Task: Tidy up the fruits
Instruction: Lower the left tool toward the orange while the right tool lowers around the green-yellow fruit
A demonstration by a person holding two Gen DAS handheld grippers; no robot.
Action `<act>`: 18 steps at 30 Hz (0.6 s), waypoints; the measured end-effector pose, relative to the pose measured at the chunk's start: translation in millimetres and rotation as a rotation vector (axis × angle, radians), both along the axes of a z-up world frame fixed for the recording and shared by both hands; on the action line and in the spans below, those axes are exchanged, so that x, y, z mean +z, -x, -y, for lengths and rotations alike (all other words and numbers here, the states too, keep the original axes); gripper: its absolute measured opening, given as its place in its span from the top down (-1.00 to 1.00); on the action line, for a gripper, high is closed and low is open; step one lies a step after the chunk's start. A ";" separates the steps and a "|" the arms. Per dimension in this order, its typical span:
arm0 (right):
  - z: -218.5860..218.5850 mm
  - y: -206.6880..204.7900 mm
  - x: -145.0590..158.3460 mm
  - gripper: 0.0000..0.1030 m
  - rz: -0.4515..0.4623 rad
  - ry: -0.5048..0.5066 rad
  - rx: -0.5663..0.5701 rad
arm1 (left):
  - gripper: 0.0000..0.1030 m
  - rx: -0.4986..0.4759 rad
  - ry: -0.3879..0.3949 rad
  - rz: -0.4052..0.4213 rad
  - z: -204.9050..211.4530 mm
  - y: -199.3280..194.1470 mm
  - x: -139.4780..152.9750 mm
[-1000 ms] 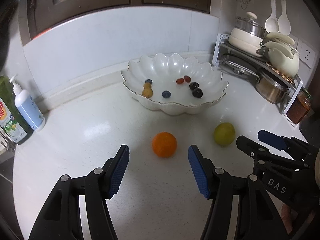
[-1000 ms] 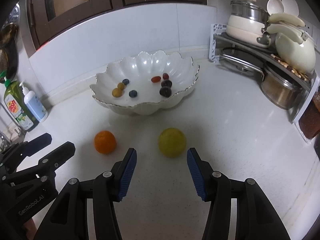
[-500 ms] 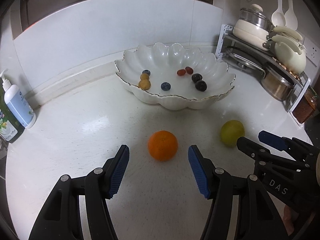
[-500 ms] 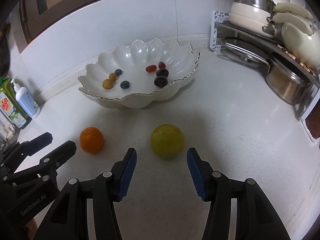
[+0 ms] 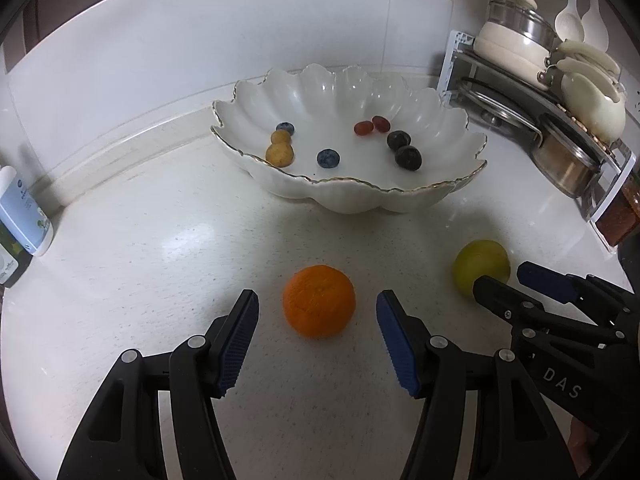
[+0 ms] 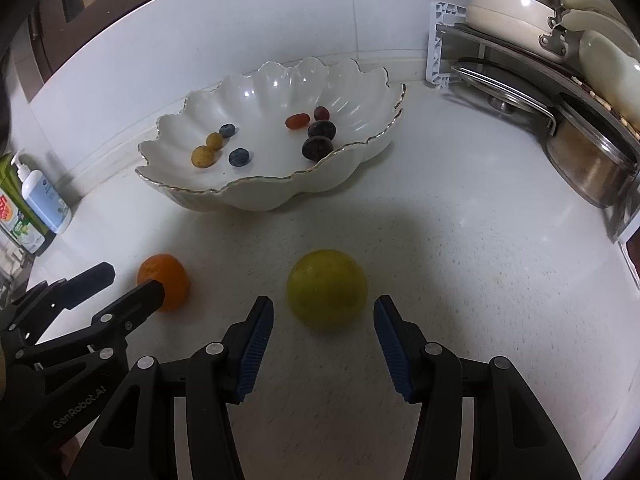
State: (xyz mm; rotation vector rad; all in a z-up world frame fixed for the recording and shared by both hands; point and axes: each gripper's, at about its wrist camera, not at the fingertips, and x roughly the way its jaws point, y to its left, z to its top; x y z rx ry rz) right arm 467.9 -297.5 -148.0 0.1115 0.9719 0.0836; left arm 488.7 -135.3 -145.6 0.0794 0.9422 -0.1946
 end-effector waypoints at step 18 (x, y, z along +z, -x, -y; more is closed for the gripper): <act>2.3 -16.2 -11.6 -0.04 -0.014 -0.011 0.013 | -0.09 0.007 -0.004 -0.038 6.6 -18.1 -16.6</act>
